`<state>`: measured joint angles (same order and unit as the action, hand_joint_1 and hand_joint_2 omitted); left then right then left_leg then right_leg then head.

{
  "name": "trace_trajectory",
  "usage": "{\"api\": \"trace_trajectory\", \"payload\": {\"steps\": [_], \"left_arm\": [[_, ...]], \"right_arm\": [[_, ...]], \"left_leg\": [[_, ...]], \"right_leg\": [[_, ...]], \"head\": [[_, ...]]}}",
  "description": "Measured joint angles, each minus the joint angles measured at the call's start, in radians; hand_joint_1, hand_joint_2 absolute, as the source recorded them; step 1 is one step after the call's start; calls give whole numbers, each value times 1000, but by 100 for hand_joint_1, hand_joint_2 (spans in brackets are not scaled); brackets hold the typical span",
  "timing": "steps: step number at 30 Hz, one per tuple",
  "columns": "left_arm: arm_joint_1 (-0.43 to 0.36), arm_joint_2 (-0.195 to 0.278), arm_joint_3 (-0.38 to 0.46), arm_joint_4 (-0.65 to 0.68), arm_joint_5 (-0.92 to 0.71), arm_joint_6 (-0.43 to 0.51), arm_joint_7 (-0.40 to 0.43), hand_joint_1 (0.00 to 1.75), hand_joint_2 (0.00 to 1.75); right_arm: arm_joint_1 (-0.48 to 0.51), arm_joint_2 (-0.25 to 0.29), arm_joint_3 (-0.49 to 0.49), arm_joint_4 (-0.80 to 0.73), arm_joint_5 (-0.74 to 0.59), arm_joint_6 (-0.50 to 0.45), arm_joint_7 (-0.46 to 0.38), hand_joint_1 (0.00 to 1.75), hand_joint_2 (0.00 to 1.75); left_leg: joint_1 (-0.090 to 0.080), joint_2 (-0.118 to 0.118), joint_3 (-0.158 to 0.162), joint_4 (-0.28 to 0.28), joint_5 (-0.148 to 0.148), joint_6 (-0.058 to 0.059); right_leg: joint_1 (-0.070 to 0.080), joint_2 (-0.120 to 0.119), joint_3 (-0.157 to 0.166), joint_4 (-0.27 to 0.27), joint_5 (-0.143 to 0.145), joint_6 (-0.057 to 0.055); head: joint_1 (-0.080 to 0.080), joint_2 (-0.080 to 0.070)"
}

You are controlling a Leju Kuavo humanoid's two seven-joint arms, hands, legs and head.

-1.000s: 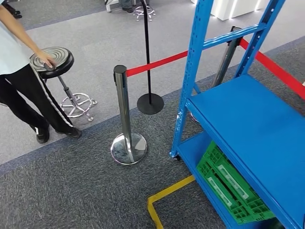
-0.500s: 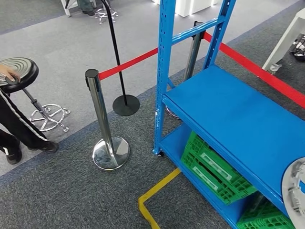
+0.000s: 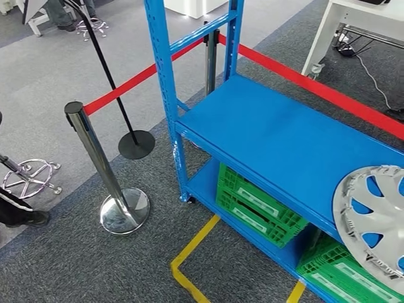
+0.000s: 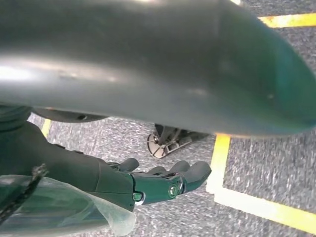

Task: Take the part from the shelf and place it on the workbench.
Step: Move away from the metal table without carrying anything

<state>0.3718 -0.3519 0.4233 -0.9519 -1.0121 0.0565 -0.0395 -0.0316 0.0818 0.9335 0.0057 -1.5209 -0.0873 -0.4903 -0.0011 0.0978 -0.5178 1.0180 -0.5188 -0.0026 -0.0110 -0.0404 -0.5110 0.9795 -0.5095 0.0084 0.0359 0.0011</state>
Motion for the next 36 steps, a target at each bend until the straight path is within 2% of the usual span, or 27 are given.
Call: {"api": "trace_trajectory", "payload": {"steps": [2,3,7,8,9,10,11,12,13,14,15,16,17,18,20,21,22,23,24,25,27,28,29,31,33,35,36], "left_arm": [[0,0,9,-4,-6,-6,-6,0,0],[1,1,11,-4,-7,-6,-6,0,0],[1,1,12,-5,-7,-7,-6,0,0],[2,1,14,-6,-7,-8,-6,0,0],[4,1,19,-6,-7,-8,-6,0,0],[6,2,26,-7,-8,-9,-7,0,0],[8,2,32,-9,-8,-9,-7,0,0],[9,2,39,-10,-8,-9,-8,0,0],[9,1,43,-11,-8,-9,-8,0,0],[9,1,46,-12,-9,-9,-9,0,0],[8,0,47,-14,-9,-10,-9,0,0],[7,0,49,-16,-9,-10,-9,0,0],[7,0,50,-17,-10,-10,-9,0,0],[7,-1,50,-19,-10,-10,-9,0,0],[9,-1,52,-19,-10,-10,-9,0,0],[11,-1,52,-19,-10,-10,-9,0,0],[12,-1,53,-19,-10,-10,-9,0,0],[11,-1,54,-19,-10,-10,-9,0,0],[10,-1,54,-19,-11,-10,-9,0,0],[9,-1,54,-19,-12,-7,-10,0,0],[6,-1,52,-18,-1,15,-3,0,0],[2,-1,47,-17,13,35,8,0,0],[-4,-2,39,-14,30,57,21,0,0],[-18,-1,21,-6,55,91,38,0,0],[-34,2,12,14,61,109,25,0,0],[-58,10,26,60,66,134,-15,0,0],[-77,16,41,95,71,153,-42,0,0]], "right_arm": [[-2,1,0,0,0,0,0,0,0],[-2,1,0,0,0,0,0,0,0],[-3,1,0,0,0,0,-1,0,0],[-3,1,0,0,0,0,-1,0,0],[-2,1,0,0,0,0,-1,0,0],[-2,1,0,0,0,-1,-1,0,0],[-2,2,0,0,0,0,-1,0,0],[-3,3,0,0,0,0,-1,0,0],[-3,3,0,0,0,0,-1,0,0],[-3,4,0,0,0,0,-1,0,0],[-1,4,0,0,0,0,-1,0,0],[2,3,0,0,0,0,-1,0,0],[3,3,0,0,0,0,-1,0,0],[2,3,0,1,0,0,-1,0,0],[-2,4,0,1,0,0,-1,0,0],[-3,4,-1,1,0,0,-1,0,0],[-2,4,-1,1,0,0,-1,0,0],[-1,4,-1,1,0,0,-1,0,0],[1,4,-1,1,0,0,-1,0,0],[1,4,-1,1,0,0,-1,0,0],[-2,3,-1,1,0,0,0,0,0],[-3,3,-1,1,0,-1,1,0,0],[-3,3,-1,1,0,-1,3,0,0],[-1,3,1,1,0,-2,8,0,0],[-3,3,4,1,0,-4,13,0,0],[-6,3,13,1,0,-7,17,0,0],[-7,2,20,1,0,-7,19,0,0]], "left_leg": [[4,-47,-11,34,-31,-8],[5,-59,-16,47,-41,-9],[5,-65,-23,66,-53,-10],[6,-70,-31,86,-64,-10],[7,-77,-57,145,-87,-12],[7,-87,-64,158,-76,-10],[9,-114,-56,133,-51,-6],[11,-138,-43,97,-24,-1],[11,-158,-13,21,15,5],[11,-172,-2,-10,22,9],[12,-163,-1,-16,22,12],[13,-152,-2,-20,26,17],[14,-141,-2,-26,29,23],[16,-126,-2,-32,32,29],[14,-96,-4,-35,34,35],[13,-80,-6,-34,34,36],[12,-65,-7,-34,34,36],[11,-51,-8,-33,34,35],[11,-38,-7,-33,33,34],[11,-27,-5,-32,32,32],[6,-9,-1,-29,27,24],[4,-1,2,-28,26,19],[3,5,4,-28,26,13],[5,15,9,-29,25,1],[9,-14,1,3,-5,-11],[12,-65,-44,115,-74,-19],[13,-80,-75,186,-105,-20]], "right_leg": [[-4,12,4,-2,6,-9],[-4,15,4,-2,7,-11],[-4,19,3,-2,8,-12],[-4,22,3,-2,8,-13],[-3,34,1,-1,9,-14],[-3,58,1,0,10,-15],[-1,86,0,4,10,-13],[1,117,-3,7,10,-9],[0,141,-8,10,12,-2],[-1,154,-15,11,14,7],[-2,165,-23,10,17,15],[-4,161,-30,11,16,21],[-3,142,-39,22,6,25],[-2,114,-57,53,-17,29],[-1,60,-116,176,-89,34],[-2,51,-147,244,-119,37],[-3,47,-165,287,-131,40],[-3,44,-163,291,-123,42],[-3,38,-139,252,-97,42],[-3,24,-98,180,-62,42],[-1,-15,-23,46,-16,34],[1,-26,-5,12,-8,28],[3,-28,-4,4,-8,21],[2,-9,-5,2,-3,7],[-2,11,-1,-4,6,-8],[-3,35,-2,-6,13,-18],[-1,47,-4,-5,15,-21]], "head": [[-4,0],[-5,0],[-6,0],[-6,0],[-6,0],[-6,0],[-6,0],[-6,0],[-5,0],[-5,0],[-5,0],[-5,0],[-2,0],[2,0],[9,0],[10,0],[10,0],[10,0],[10,0],[10,0],[9,0],[8,0],[7,0],[7,0],[3,0],[-1,0],[-2,0]]}}
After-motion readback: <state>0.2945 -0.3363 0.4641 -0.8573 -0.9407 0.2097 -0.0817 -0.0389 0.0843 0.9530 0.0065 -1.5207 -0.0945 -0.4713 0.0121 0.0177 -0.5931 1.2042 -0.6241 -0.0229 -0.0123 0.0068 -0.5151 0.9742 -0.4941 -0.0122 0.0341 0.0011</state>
